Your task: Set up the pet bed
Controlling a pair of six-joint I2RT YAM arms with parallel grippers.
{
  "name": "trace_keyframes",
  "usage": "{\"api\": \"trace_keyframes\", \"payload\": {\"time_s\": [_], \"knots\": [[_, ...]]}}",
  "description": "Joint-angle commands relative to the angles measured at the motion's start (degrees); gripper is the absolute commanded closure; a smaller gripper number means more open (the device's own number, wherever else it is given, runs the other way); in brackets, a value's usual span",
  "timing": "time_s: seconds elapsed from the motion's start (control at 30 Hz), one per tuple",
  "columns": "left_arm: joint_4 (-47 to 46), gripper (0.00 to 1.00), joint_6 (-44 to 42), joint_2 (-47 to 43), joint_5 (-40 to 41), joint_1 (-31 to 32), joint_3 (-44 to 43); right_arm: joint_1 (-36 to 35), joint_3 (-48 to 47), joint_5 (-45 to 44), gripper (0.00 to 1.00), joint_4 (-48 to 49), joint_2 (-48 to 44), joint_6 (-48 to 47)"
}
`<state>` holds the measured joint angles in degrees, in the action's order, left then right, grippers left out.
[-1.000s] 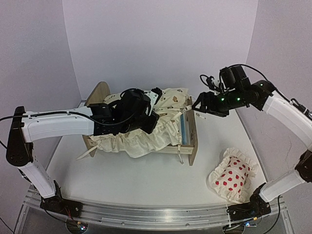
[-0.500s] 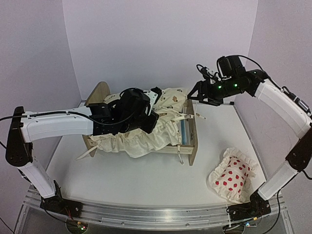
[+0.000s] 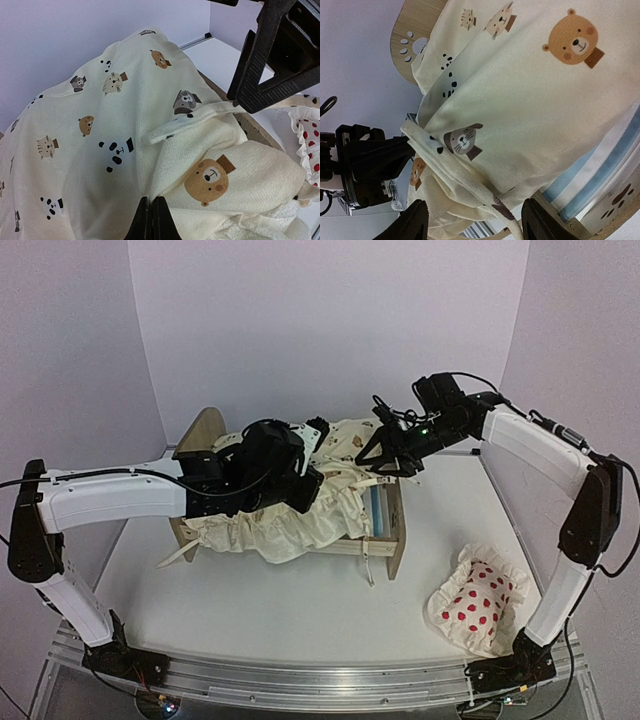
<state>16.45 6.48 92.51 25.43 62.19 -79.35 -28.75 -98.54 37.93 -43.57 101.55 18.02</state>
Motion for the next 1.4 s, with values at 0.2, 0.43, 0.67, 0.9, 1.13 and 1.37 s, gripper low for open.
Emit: {"api": "trace_keyframes", "payload": {"time_s": [0.2, 0.43, 0.67, 0.9, 1.13, 1.37], "knots": [[-0.64, 1.0, 1.08, -2.95, 1.37, -0.32, 0.1, -0.16, 3.22, 7.88, 0.48, 0.65, -0.75, -2.22], [-0.99, 1.0, 1.22, -2.86, 1.09, -0.32, 0.25, -0.16, 6.1, 8.93, 0.68, 0.86, -2.08, -2.86], [-0.84, 1.0, 1.34, -2.85, 1.06, -0.32, 0.21, -0.15, 8.37, 3.66, 0.87, 1.12, -5.15, -1.58], [-0.12, 1.0, 1.59, -2.59, 2.33, -0.32, -0.42, -0.16, 18.66, -14.47, 0.93, 1.09, -16.49, 2.94], [-0.43, 1.0, 1.68, -2.6, 1.62, -0.32, -0.54, -0.17, 25.09, -15.44, 1.0, 1.39, -19.5, 9.04], [-0.74, 1.0, 2.32, -2.32, 1.34, -0.32, -0.03, -1.33, 26.26, -20.29, 1.0, 1.87, -17.02, 14.5]]}}
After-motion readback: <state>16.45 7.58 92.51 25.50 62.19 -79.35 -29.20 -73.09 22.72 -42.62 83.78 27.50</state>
